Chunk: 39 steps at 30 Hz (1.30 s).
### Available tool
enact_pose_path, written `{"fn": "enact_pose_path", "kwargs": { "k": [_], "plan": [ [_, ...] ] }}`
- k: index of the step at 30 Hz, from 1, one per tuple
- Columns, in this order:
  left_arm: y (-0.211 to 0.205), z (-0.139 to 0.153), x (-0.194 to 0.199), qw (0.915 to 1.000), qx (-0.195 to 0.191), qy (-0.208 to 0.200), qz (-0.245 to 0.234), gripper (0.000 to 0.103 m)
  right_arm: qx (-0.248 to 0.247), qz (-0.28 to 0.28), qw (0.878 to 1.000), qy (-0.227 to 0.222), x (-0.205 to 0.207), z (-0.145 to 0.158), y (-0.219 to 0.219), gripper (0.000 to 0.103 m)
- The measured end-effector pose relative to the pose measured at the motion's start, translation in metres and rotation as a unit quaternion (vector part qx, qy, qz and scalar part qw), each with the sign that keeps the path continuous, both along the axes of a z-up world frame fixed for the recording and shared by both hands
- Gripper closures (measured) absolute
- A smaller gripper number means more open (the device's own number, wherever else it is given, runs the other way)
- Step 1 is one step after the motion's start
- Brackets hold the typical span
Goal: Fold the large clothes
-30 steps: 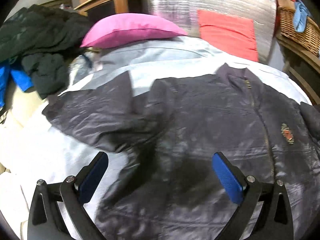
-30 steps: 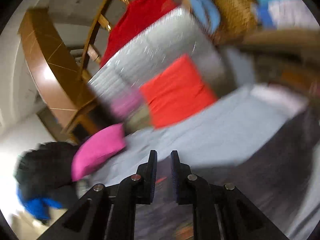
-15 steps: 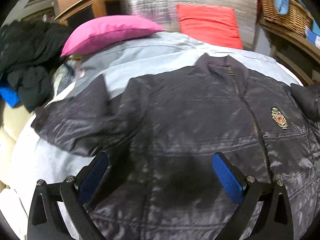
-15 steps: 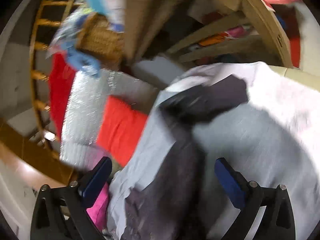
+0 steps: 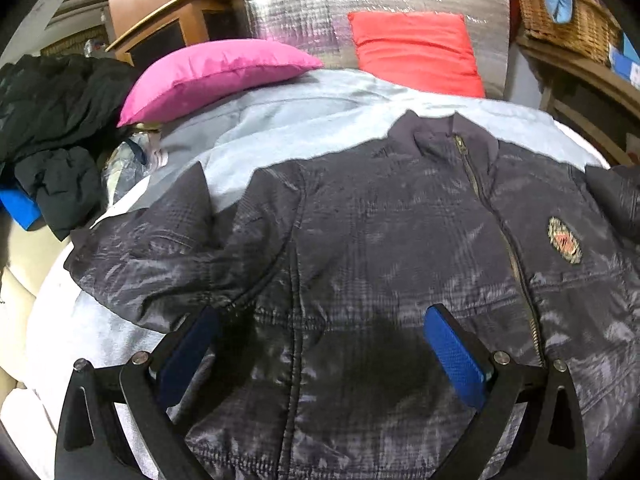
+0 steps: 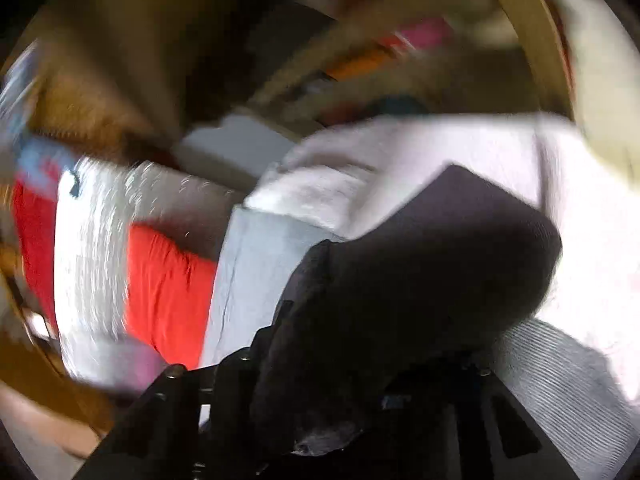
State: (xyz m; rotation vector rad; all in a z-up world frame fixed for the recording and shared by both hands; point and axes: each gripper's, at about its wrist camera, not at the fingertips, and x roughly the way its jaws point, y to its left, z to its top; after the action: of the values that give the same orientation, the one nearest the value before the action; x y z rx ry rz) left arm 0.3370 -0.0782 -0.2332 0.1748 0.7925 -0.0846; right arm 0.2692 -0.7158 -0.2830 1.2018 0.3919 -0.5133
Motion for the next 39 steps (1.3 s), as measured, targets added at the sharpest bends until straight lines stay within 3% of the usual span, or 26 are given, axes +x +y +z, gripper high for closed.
{"fn": "enact_pose_path", "kwargs": {
  "k": [3,7,9,13,14,15,16,18,21,24,25,26,28,31,33,35,37,39],
  "plan": [
    [0.007,0.01,-0.005,0.9999,-0.011,-0.013,0.002,0.0,-0.099,0.051,0.993,-0.033,-0.003,0.052,0.041,0.07],
    [0.03,0.026,-0.013,0.9989,-0.014,-0.036,0.027,0.0,-0.209,0.161,0.962,-0.065,0.007,0.122,0.133,0.07],
    [0.051,0.03,-0.014,0.9976,-0.034,-0.033,0.05,0.0,-0.229,0.223,0.944,-0.086,0.016,0.146,0.194,0.07],
    [0.087,0.029,-0.018,0.9945,-0.05,-0.03,0.087,0.0,-0.192,0.314,0.924,-0.107,0.046,0.154,0.292,0.066],
    [0.094,0.028,-0.019,0.9938,-0.05,-0.03,0.095,0.0,-0.175,0.334,0.92,-0.106,0.056,0.149,0.315,0.059],
    [0.1,0.028,-0.02,0.9933,-0.05,-0.03,0.1,0.0,-0.15,0.352,0.917,-0.111,0.065,0.14,0.337,0.029],
    [0.109,0.027,-0.021,0.9923,-0.055,-0.03,0.107,0.0,-0.126,0.36,0.917,-0.12,0.073,0.132,0.349,0.006],
    [0.122,0.027,-0.022,0.9905,-0.066,-0.031,0.117,0.0,-0.062,0.366,0.918,-0.139,0.081,0.111,0.379,0.005],
    [0.141,0.026,-0.022,0.9863,-0.09,-0.027,0.136,0.0,0.034,0.426,0.893,-0.143,0.083,0.084,0.424,0.005],
    [0.147,0.025,-0.02,0.982,-0.132,-0.02,0.134,0.0,0.014,0.487,0.859,-0.158,0.069,0.096,0.43,0.005],
    [0.145,0.024,-0.02,0.9816,-0.138,-0.018,0.13,0.0,-0.001,0.495,0.853,-0.165,0.061,0.103,0.425,0.005],
    [0.142,0.024,-0.019,0.9812,-0.149,-0.015,0.121,0.0,-0.039,0.488,0.856,-0.165,0.049,0.112,0.41,0.005],
    [0.131,0.022,-0.015,0.9793,-0.18,-0.01,0.092,0.0,-0.132,0.422,0.888,-0.126,0.017,0.12,0.367,0.005],
    [0.107,0.025,-0.008,0.9784,-0.199,-0.024,0.05,0.0,-0.202,0.318,0.925,-0.049,-0.014,0.108,0.299,0.005],
    [0.087,0.026,0.003,0.9802,-0.195,-0.029,0.021,0.0,-0.19,0.263,0.946,0.003,-0.024,0.08,0.241,0.006],
    [0.071,0.023,0.017,0.9817,-0.188,-0.029,0.003,0.007,-0.152,0.233,0.96,0.032,-0.027,0.045,0.204,0.007],
    [0.059,0.016,0.034,0.9849,-0.172,-0.014,-0.007,0.015,-0.116,0.222,0.967,0.051,-0.029,0.012,0.184,0.009],
    [0.052,0.005,0.055,0.9848,-0.173,0.014,-0.006,0.015,-0.078,0.238,0.966,0.065,-0.015,-0.011,0.173,0.01]
  ]
}}
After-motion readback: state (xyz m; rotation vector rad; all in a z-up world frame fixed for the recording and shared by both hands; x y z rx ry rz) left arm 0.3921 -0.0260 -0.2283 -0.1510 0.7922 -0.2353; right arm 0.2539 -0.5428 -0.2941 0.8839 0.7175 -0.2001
